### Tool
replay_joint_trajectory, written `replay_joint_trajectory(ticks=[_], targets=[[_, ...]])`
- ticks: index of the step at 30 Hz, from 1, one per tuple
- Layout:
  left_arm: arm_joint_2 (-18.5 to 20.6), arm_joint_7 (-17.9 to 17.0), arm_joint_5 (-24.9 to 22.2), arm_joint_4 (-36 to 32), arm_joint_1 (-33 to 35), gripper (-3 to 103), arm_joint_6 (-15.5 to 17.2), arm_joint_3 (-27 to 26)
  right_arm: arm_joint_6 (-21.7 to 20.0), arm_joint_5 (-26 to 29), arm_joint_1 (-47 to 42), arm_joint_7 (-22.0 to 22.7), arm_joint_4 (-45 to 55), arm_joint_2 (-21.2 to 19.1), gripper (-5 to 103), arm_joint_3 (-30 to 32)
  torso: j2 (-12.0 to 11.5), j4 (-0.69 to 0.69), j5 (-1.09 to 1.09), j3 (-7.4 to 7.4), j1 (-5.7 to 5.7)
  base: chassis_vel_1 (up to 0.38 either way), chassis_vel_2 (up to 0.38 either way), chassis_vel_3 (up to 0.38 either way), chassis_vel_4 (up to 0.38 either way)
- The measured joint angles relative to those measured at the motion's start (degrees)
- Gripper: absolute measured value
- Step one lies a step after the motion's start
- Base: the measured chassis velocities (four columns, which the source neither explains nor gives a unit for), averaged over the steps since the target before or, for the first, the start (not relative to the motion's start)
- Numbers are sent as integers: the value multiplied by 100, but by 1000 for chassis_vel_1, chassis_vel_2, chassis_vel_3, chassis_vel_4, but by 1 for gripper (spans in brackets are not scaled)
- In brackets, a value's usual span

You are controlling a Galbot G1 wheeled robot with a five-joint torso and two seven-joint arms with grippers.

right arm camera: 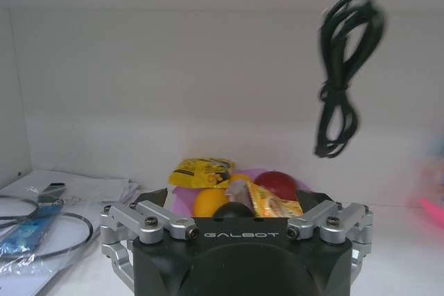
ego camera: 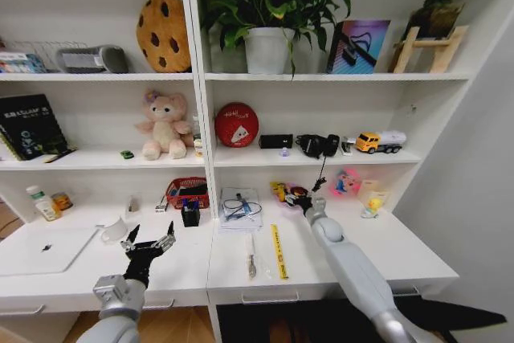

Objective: Organize the objects on the table.

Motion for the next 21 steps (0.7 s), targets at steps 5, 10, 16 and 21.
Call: replay_joint_trajectory(ticks=[5, 10, 16, 21], targets=[[0, 0, 0, 0, 0, 100, 0, 0, -270, 30, -1009, 419, 1443, -375, 100, 551, 1, 3, -1, 0, -1, 0, 0, 0, 0], [0, 0, 0, 0, 0, 100, 0, 0, -421, -176, -2245, 607, 2674, -422, 100, 1344, 1, 1, 0, 0, -1, 0, 0, 0, 0], [0, 0, 0, 0, 0, 100, 0, 0, -707, -632, -2731, 567, 3329, -308, 100, 1797, 1, 3, -1, 0, -1, 0, 0, 0, 0], [0, 0, 0, 0, 0, 100, 0, 0, -820, -1014, -2862, 429, 3599, -172, 100, 1831, 0, 3, 0, 1, 0, 0, 0, 0, 0]])
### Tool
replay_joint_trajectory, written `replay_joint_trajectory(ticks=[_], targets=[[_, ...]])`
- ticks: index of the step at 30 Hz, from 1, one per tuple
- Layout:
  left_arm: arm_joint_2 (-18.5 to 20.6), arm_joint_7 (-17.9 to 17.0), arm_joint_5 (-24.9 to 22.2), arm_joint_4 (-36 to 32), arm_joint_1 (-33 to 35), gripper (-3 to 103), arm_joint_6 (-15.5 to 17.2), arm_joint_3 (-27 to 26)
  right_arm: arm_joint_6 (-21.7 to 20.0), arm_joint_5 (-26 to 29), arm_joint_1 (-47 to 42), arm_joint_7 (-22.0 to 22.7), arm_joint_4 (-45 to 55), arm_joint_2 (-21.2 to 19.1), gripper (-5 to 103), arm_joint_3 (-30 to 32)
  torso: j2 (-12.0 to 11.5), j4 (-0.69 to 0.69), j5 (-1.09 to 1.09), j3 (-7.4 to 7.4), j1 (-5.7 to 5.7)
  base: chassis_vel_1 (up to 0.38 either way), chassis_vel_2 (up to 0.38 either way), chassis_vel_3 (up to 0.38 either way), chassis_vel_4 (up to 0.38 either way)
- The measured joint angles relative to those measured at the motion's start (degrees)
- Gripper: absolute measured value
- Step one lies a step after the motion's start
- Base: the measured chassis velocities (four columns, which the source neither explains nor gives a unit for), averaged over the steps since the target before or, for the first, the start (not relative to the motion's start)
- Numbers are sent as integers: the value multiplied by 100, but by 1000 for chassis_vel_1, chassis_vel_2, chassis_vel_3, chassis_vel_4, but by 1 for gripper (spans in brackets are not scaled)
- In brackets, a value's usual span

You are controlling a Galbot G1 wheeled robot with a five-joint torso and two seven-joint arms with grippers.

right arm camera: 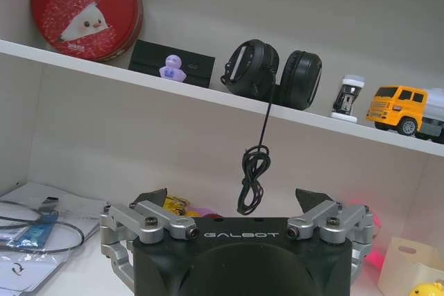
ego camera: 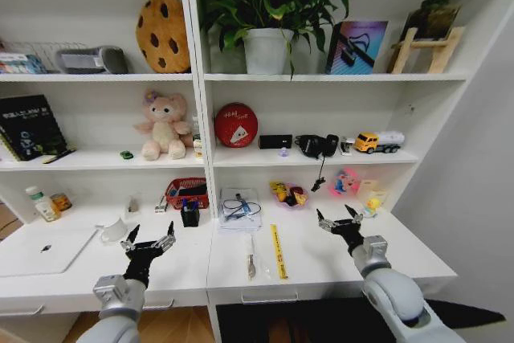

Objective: Organize the objects on the table.

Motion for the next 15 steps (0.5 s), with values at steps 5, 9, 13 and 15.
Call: replay_joint_trajectory(ticks=[5, 9, 13, 15], targets=[[0, 0, 0, 0, 0, 100, 0, 0, -48, -231, -70, -63, 76, 122, 100, -76, -1, 0, 1, 0, 0, 49, 33, -22, -47], [0, 0, 0, 0, 0, 100, 0, 0, -46, -317, -72, -89, 52, 118, 100, -111, -1, -1, 0, 0, 1, 100, 95, -111, -86], [0, 0, 0, 0, 0, 100, 0, -1, -56, -342, -71, -114, 48, 37, 100, -118, 0, 0, -2, 0, 0, 166, 161, -165, -161], [0, 0, 0, 0, 0, 100, 0, -1, -58, -343, -68, -116, 49, 15, 100, -118, 0, 0, -4, 0, 0, 194, 176, -184, -188]])
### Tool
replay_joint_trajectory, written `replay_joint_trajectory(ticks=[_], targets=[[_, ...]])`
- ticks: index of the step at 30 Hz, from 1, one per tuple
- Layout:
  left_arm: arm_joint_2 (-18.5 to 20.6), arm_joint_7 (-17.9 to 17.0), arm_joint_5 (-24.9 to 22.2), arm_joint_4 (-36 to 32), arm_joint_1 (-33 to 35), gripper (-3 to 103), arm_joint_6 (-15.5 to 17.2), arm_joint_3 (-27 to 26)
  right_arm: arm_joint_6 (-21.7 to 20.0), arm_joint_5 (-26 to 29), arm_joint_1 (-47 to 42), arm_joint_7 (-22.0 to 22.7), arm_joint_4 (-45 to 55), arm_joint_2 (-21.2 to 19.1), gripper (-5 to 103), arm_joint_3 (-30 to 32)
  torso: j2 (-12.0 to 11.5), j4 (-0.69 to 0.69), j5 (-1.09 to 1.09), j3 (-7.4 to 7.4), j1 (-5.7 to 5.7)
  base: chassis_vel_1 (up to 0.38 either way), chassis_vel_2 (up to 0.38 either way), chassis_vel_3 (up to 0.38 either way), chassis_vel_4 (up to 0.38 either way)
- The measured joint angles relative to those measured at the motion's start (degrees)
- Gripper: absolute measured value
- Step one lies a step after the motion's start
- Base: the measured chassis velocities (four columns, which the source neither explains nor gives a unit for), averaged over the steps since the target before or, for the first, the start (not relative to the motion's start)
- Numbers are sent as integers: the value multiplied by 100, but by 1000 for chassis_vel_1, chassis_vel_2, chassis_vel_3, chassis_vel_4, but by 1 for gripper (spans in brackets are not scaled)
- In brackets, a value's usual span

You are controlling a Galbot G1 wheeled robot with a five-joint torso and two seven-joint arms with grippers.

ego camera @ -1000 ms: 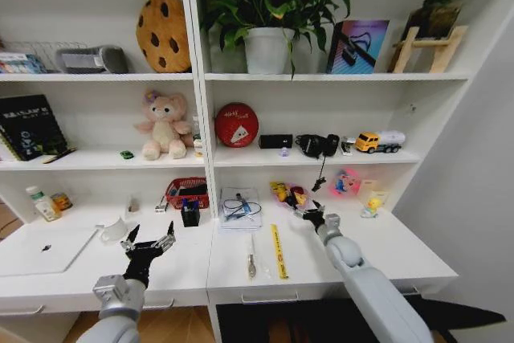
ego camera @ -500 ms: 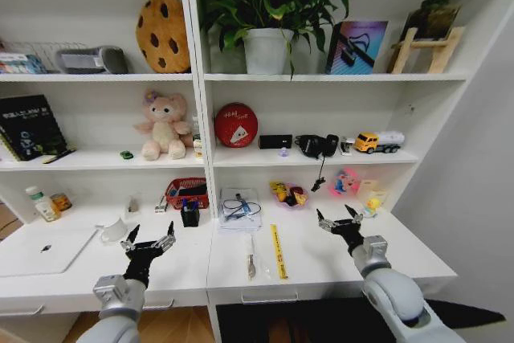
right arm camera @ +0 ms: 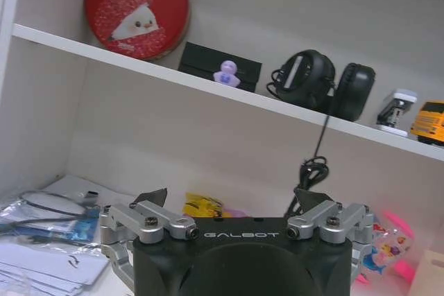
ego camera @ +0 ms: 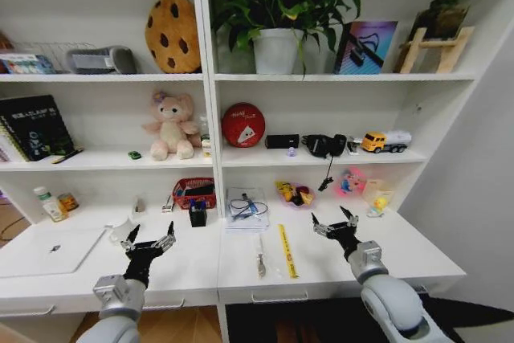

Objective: Organize the objects on the table.

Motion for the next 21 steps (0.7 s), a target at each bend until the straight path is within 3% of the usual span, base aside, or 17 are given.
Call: replay_joint_trajectory(ticks=[21], targets=[[0, -1, 0, 0, 0, 100, 0, 0, -28, -235, -27, -188, -71, -43, 100, -142, -1, 1, 5, 1, 2, 138, 142, -147, -139]])
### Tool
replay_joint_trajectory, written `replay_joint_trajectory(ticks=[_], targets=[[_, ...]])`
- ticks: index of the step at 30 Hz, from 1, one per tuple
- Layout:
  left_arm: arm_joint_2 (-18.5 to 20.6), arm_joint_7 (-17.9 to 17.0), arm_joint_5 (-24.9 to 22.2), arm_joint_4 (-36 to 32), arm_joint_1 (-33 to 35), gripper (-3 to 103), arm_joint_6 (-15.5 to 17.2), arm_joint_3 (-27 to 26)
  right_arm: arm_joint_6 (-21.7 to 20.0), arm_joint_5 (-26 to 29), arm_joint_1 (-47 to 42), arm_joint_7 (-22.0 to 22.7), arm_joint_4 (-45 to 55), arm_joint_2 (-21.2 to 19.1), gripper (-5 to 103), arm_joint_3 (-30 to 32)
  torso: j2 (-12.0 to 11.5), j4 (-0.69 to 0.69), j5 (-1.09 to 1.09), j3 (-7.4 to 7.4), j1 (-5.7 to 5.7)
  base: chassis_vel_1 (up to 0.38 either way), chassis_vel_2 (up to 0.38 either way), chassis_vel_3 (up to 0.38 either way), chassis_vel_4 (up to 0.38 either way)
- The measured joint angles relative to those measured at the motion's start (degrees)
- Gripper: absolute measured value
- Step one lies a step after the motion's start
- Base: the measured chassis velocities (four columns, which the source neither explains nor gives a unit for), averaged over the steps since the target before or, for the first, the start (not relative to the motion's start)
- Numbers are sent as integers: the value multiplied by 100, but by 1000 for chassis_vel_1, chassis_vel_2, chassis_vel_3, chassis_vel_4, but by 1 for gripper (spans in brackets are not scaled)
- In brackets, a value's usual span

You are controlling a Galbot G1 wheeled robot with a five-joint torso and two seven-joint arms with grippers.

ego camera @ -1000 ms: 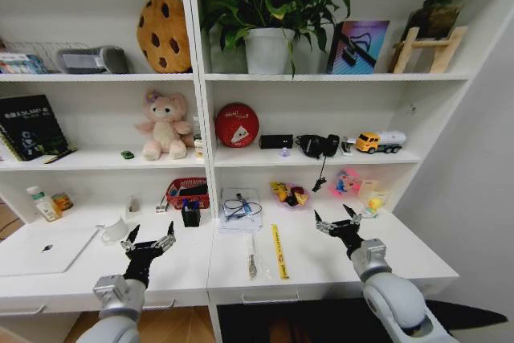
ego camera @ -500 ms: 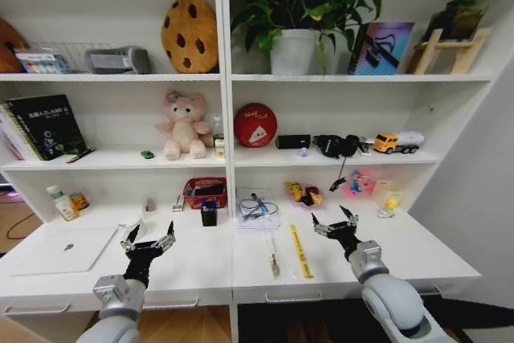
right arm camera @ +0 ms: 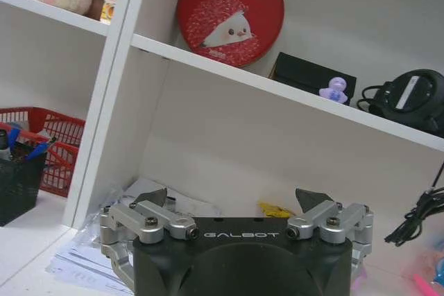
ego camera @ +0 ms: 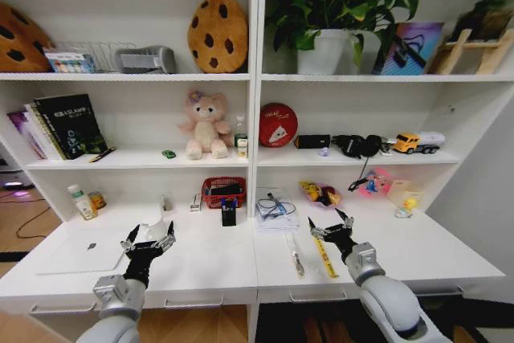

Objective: Organize the objects on the table.

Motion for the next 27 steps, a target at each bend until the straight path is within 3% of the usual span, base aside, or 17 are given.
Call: replay_joint_trajectory(ticks=[27], targets=[[0, 0, 0, 0, 0, 100, 0, 0, -88, -227, 0, -166, -44, 171, 100, -56, 0, -1, -2, 0, -1, 141, 143, -142, -142]])
